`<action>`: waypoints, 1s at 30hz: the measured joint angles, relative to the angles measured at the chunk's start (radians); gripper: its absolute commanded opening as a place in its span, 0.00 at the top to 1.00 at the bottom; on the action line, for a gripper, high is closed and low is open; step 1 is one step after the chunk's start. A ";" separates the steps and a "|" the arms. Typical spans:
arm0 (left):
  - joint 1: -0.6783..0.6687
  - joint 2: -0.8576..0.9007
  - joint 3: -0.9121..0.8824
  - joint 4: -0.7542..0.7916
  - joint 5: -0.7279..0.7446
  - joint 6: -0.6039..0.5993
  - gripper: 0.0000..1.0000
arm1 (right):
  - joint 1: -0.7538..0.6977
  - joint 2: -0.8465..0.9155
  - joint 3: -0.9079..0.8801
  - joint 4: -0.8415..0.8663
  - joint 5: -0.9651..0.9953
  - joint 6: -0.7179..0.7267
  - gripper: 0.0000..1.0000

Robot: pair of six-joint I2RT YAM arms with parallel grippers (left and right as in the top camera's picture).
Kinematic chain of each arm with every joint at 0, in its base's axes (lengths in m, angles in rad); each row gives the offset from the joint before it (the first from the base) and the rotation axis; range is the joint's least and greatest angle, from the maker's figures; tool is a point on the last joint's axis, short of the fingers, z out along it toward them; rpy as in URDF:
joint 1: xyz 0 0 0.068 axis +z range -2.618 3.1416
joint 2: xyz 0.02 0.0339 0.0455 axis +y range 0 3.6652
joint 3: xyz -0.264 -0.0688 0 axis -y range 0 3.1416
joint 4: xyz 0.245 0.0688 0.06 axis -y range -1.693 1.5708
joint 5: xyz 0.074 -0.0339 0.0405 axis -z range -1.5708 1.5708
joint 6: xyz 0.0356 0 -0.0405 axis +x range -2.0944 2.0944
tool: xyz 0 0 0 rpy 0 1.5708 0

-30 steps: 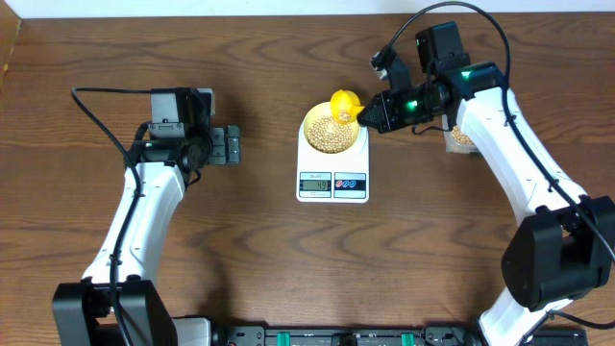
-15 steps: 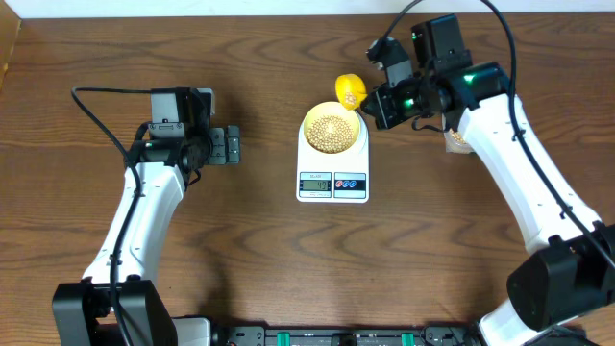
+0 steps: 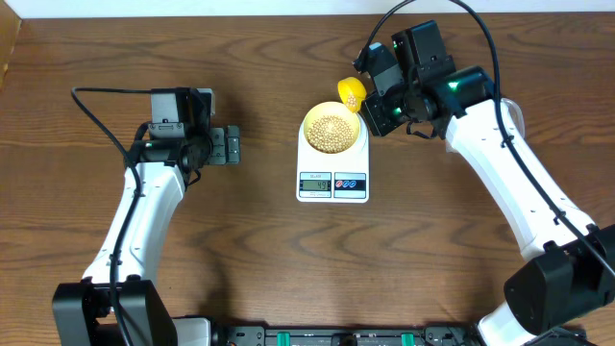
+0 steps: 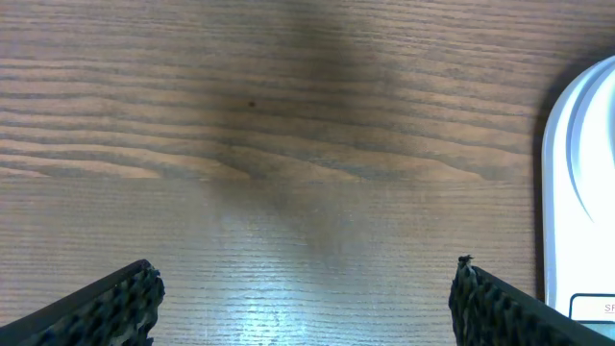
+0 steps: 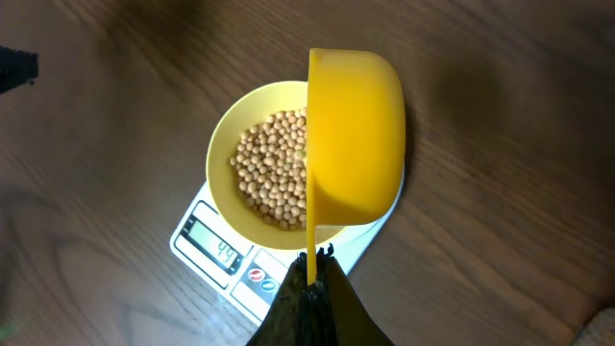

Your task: Scoop item into bowl and weigh 50g on scale

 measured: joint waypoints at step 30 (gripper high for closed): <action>0.000 0.000 0.000 0.000 0.000 0.000 0.02 | -0.018 0.000 0.000 0.011 -0.177 0.005 0.99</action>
